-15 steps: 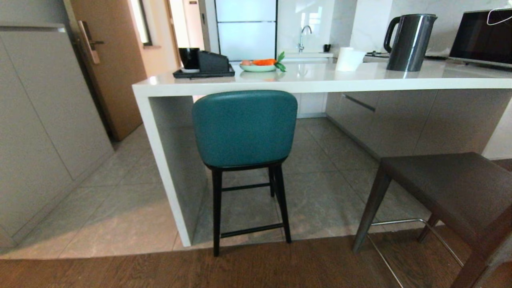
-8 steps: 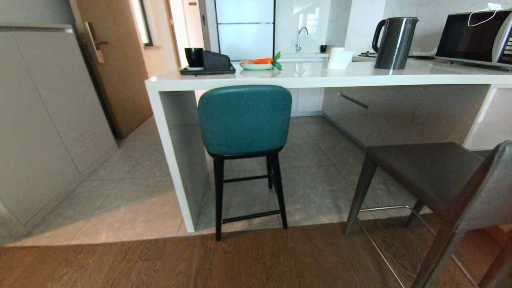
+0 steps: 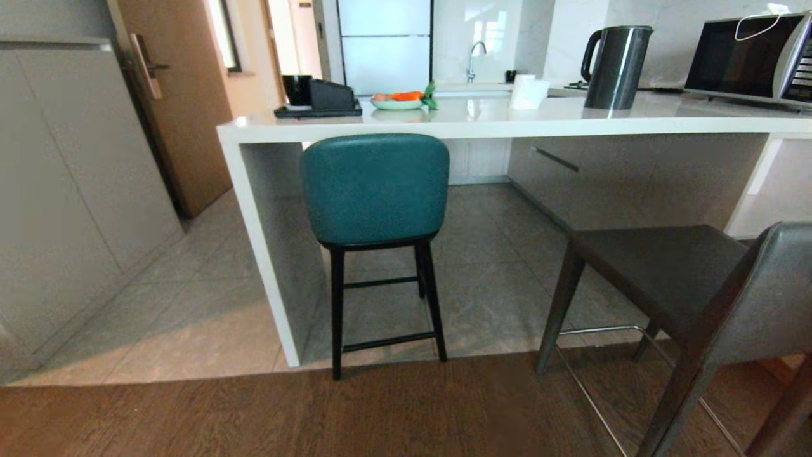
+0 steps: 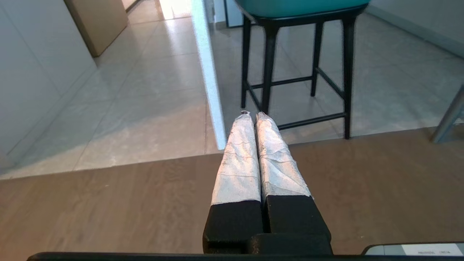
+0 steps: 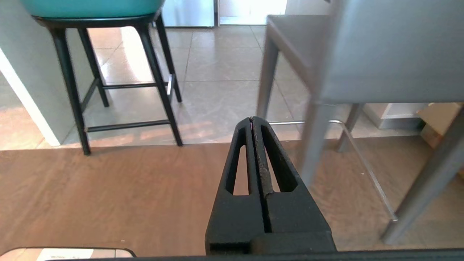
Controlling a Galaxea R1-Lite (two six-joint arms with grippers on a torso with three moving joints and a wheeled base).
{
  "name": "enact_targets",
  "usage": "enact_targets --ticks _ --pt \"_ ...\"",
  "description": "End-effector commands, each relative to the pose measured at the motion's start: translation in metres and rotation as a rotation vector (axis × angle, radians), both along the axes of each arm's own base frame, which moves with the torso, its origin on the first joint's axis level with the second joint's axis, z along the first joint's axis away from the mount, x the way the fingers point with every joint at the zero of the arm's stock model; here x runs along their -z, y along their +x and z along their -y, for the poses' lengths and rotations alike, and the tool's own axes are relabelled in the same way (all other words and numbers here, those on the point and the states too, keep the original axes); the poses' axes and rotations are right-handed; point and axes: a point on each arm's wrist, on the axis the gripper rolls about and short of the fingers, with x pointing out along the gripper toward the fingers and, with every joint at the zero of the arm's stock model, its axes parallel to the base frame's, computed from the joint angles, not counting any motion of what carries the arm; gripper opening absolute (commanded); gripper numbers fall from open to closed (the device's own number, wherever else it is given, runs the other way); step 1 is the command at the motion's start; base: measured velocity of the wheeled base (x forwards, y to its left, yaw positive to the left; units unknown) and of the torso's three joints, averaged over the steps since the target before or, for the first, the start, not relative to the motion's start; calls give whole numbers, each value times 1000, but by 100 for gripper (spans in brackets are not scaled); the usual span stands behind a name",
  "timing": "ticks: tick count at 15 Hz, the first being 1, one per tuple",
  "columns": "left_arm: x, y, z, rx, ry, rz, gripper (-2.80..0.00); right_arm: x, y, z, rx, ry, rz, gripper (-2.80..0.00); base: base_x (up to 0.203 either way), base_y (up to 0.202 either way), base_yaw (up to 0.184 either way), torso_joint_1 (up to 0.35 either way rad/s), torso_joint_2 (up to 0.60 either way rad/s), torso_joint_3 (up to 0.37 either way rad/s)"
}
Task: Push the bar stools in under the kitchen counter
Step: Push the gray chair back under the dining table
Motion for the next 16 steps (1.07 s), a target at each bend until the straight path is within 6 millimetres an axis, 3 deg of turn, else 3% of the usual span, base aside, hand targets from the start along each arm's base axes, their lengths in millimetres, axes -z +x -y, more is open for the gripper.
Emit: enact_targets --ticks 1,16 --pt "1 0 0 0 0 -5 -280 1 0 0 -1 -1 -7 -280 0 -201 2 4 8 0" --pt "1 0 0 -2 0 -5 -280 1 0 0 1 4 -6 -280 0 -195 1 2 1 1"
